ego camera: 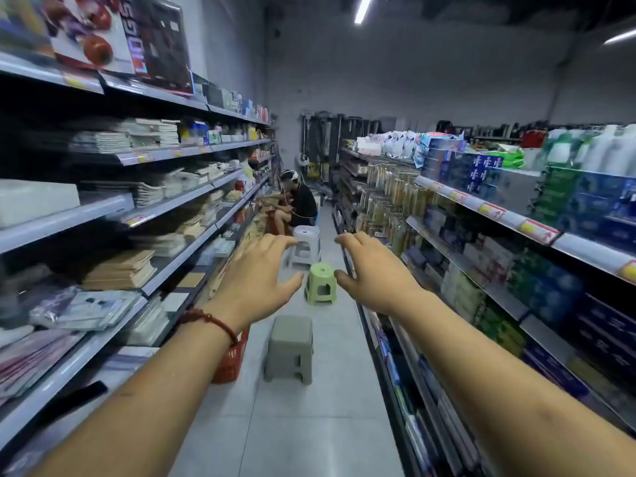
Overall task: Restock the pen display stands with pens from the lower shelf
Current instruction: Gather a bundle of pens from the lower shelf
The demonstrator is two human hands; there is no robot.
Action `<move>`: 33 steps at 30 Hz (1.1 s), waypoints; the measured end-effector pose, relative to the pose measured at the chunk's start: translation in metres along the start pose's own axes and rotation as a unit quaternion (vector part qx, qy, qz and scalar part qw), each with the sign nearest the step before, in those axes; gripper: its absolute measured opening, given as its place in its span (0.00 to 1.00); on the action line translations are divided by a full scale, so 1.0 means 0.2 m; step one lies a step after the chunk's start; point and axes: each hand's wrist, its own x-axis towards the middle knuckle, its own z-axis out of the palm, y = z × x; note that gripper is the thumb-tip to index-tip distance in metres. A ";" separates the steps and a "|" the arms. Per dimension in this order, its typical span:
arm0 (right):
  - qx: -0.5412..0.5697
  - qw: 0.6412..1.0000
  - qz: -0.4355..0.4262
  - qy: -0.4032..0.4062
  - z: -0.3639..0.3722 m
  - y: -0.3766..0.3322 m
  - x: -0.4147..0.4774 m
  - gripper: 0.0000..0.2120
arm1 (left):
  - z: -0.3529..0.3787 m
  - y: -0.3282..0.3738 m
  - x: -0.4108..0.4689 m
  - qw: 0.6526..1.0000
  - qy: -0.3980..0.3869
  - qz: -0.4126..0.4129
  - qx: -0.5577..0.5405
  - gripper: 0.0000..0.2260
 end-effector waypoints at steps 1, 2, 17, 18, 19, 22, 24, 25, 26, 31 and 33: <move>0.003 1.000 -0.005 0.003 0.09 0.06 0.10 0.26 | 0.09 -0.07 0.10 1.000 0.001 0.007 -0.003 0.24; 0.002 1.000 0.003 0.012 0.18 0.12 0.21 0.25 | 0.17 -0.14 0.22 1.000 -0.001 -0.004 -0.004 0.24; 0.050 0.992 0.115 -0.021 1.12 1.27 2.06 0.28 | 1.38 -1.08 2.15 0.996 -0.061 0.011 -0.056 0.25; 0.051 0.991 0.121 -0.026 1.19 1.36 2.17 0.28 | 1.48 -1.11 2.26 0.996 -0.069 0.007 -0.059 0.25; 0.052 0.991 0.121 -0.023 1.26 1.47 2.27 0.28 | 1.58 -1.14 2.37 0.995 -0.072 0.006 -0.062 0.25; 0.061 0.992 0.110 -0.028 1.48 1.78 2.58 0.30 | 1.91 -1.25 2.70 0.995 -0.077 -0.003 -0.055 0.25; 0.066 0.993 0.094 -0.031 1.61 1.97 2.81 0.30 | 2.09 -1.31 2.94 0.995 -0.079 -0.027 -0.050 0.24; 0.073 0.993 0.086 -0.036 1.66 2.06 2.94 0.29 | 2.16 -1.34 3.07 0.994 -0.083 -0.043 -0.051 0.24; 0.083 0.993 0.078 -0.045 1.70 2.15 3.06 0.29 | 2.23 -1.37 3.19 0.993 -0.091 -0.058 -0.053 0.23; 0.083 0.994 0.046 -0.052 1.91 2.52 3.66 0.29 | 2.53 -1.52 3.79 0.992 -0.092 -0.081 -0.036 0.25; 0.090 0.994 0.036 -0.056 2.01 2.62 3.89 0.29 | 2.64 -1.59 4.00 0.992 -0.088 -0.087 -0.036 0.26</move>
